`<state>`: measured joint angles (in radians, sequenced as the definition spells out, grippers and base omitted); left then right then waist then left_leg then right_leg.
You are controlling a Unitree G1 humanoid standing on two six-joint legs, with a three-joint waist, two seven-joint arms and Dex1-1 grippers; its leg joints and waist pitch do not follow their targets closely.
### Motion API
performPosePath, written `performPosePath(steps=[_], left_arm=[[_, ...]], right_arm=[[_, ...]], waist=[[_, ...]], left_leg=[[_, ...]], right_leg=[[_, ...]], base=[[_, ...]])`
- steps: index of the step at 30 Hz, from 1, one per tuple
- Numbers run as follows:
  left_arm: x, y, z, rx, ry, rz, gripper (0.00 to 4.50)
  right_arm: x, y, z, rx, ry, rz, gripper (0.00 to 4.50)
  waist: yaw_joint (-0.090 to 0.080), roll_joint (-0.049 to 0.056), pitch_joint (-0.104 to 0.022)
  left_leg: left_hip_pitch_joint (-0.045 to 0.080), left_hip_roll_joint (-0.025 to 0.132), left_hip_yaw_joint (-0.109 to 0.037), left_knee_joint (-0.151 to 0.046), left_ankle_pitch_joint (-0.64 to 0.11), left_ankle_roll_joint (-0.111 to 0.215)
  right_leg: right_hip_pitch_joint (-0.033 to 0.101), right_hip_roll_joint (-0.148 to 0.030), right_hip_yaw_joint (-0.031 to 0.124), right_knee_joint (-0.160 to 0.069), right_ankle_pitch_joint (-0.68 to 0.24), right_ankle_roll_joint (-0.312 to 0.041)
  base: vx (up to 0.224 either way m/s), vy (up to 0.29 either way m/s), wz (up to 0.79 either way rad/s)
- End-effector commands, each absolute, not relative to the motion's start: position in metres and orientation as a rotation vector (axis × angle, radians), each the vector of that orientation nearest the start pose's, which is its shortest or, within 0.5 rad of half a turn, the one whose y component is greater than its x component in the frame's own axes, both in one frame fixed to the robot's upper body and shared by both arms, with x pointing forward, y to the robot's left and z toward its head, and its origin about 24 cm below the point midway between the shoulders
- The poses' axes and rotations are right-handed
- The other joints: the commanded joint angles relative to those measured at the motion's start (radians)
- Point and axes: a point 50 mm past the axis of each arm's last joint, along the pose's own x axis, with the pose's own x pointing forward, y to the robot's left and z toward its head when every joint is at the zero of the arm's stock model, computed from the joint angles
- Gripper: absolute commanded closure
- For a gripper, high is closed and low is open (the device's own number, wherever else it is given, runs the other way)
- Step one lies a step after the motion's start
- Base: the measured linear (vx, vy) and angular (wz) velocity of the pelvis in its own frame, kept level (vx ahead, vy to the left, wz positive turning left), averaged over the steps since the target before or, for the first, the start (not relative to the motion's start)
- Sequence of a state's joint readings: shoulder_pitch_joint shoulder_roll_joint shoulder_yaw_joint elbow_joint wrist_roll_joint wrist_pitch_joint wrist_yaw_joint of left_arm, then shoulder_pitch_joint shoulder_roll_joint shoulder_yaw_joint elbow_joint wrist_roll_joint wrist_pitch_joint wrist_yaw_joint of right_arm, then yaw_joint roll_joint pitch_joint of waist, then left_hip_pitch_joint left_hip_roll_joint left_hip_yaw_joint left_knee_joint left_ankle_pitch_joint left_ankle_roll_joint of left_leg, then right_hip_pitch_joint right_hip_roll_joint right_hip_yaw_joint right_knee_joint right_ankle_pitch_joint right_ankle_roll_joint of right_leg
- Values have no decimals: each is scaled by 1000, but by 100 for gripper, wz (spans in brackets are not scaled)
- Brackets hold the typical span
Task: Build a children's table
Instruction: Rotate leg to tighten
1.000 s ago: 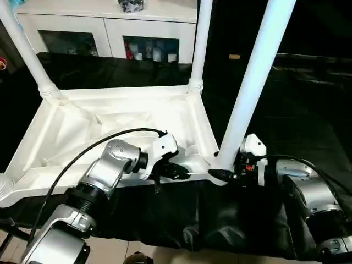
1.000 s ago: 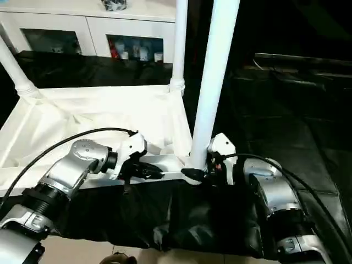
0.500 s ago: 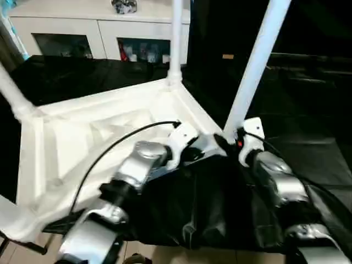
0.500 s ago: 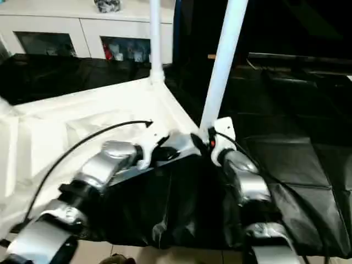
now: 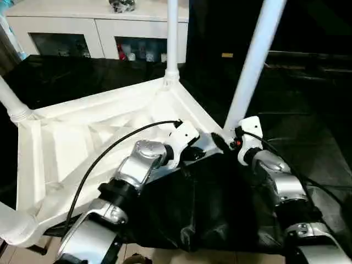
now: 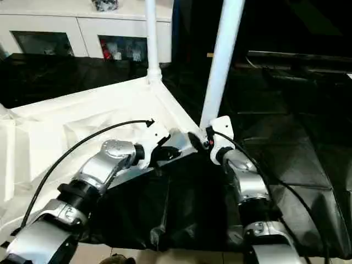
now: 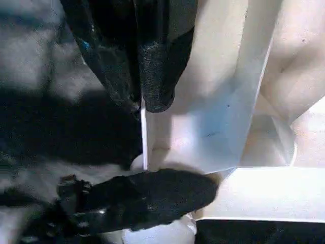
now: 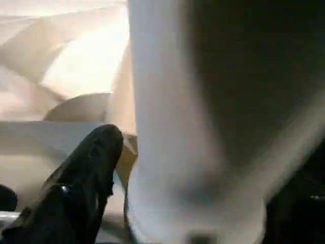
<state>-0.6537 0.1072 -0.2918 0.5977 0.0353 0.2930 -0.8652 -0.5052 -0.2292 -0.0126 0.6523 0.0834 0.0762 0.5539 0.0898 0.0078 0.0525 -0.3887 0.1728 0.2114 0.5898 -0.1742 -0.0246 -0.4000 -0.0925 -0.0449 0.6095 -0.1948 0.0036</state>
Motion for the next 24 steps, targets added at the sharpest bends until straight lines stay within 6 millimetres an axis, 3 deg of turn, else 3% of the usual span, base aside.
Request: performPosePath(steps=[1, 4, 9, 15, 17, 20, 22, 24], left_arm=[[318, 46, 57, 254, 369, -1270, 450], [316, 53, 57, 264, 381, -1304, 450], [312, 68, 58, 282, 406, -1389, 450], [307, 83, 59, 302, 432, -1473, 450], [306, 86, 59, 309, 442, -1485, 450], [305, 89, 58, 315, 464, -1515, 450], [305, 89, 58, 316, 466, -1517, 450], [305, 89, 58, 319, 468, -1524, 450]], right_arm=[[330, -159, 38, -94, 253, 665, 73], [322, -161, 40, -130, 250, 794, 73], [303, -166, 44, -139, 275, 1025, 73], [291, -169, 46, -126, 305, 1182, 73], [288, -169, 46, -120, 317, 1206, 107], [283, -168, 44, -131, 352, 1257, 109], [282, -168, 43, -132, 357, 1263, 146], [281, -167, 43, -135, 365, 1278, 149]], waist=[[0, -9, -65], [0, -9, -66], [6, -7, -61], [12, -6, -58], [14, -5, -59], [16, -6, -60], [18, -5, -61], [21, -6, -61]], left_leg=[[21, 58, -32, -69, -197, 58], [22, 59, -31, -66, -186, 78], [27, 63, -33, -72, -249, 59], [28, 67, -32, -75, -271, 45], [28, 68, -33, -77, -269, 39], [28, 66, -33, -75, -257, 37], [28, 66, -32, -74, -250, 39], [27, 66, -33, -74, -241, 40]], right_leg=[[44, -62, 36, -72, -108, -243], [44, -61, 36, -68, -77, -258], [43, -61, 36, -78, -180, -249], [38, -62, 37, -80, -221, -246], [37, -62, 37, -79, -219, -247], [38, -63, 37, -76, -195, -252], [38, -63, 38, -74, -185, -254], [39, -64, 37, -74, -175, -256]], base=[[0, 0, 0], [0, 0, 0], [0, 0, 0], [0, 0, 0], [0, 0, 0], [0, 0, 0], [0, 0, 0], [0, 0, 0]])
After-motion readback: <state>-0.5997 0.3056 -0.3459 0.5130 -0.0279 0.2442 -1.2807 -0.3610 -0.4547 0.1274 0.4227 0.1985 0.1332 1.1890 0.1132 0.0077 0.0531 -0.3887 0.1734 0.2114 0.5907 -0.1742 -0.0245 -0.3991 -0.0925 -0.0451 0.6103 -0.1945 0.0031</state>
